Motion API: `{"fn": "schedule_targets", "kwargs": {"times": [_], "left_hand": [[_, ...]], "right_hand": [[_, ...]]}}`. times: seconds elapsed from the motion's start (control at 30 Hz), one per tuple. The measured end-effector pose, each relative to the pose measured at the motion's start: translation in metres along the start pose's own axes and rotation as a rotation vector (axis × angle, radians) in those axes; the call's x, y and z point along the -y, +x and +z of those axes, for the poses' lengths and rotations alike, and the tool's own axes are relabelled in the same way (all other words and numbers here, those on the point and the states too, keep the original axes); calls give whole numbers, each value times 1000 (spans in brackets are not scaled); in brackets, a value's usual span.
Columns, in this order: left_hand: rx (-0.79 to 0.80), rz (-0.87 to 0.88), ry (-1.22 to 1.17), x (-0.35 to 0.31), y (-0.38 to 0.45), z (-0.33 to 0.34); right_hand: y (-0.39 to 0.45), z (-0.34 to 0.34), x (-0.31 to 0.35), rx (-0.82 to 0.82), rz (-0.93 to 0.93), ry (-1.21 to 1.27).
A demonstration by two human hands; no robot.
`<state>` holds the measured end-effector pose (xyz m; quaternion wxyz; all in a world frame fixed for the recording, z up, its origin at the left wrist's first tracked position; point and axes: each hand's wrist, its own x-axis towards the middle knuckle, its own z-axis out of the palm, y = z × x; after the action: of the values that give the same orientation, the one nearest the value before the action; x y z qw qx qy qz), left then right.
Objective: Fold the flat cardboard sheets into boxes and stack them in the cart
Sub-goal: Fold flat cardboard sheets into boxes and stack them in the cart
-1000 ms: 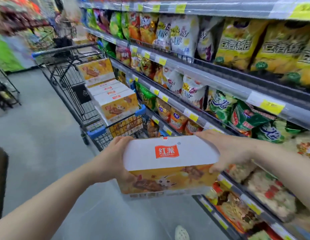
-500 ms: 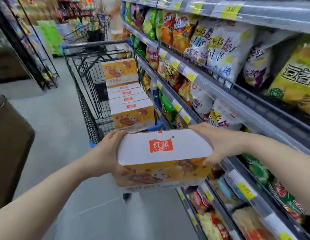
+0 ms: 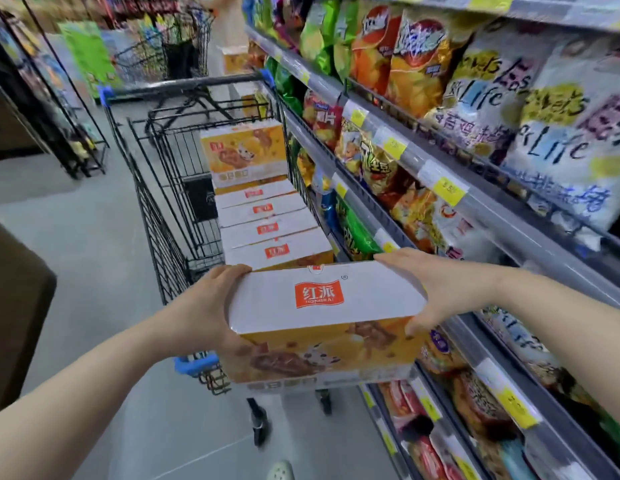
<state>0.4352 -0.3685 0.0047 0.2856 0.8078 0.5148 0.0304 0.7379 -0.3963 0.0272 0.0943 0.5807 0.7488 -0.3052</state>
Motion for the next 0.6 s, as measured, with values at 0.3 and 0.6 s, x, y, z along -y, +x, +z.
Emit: {"fn": "schedule_targets", "kwargs": {"times": [0.3, 0.6], "left_hand": [[-19, 6, 44, 58, 103, -84], [-66, -38, -4, 96, 180, -118]], "right_hand": [[113, -76, 9, -44, -4, 58], [211, -130, -5, -27, -33, 42]]}}
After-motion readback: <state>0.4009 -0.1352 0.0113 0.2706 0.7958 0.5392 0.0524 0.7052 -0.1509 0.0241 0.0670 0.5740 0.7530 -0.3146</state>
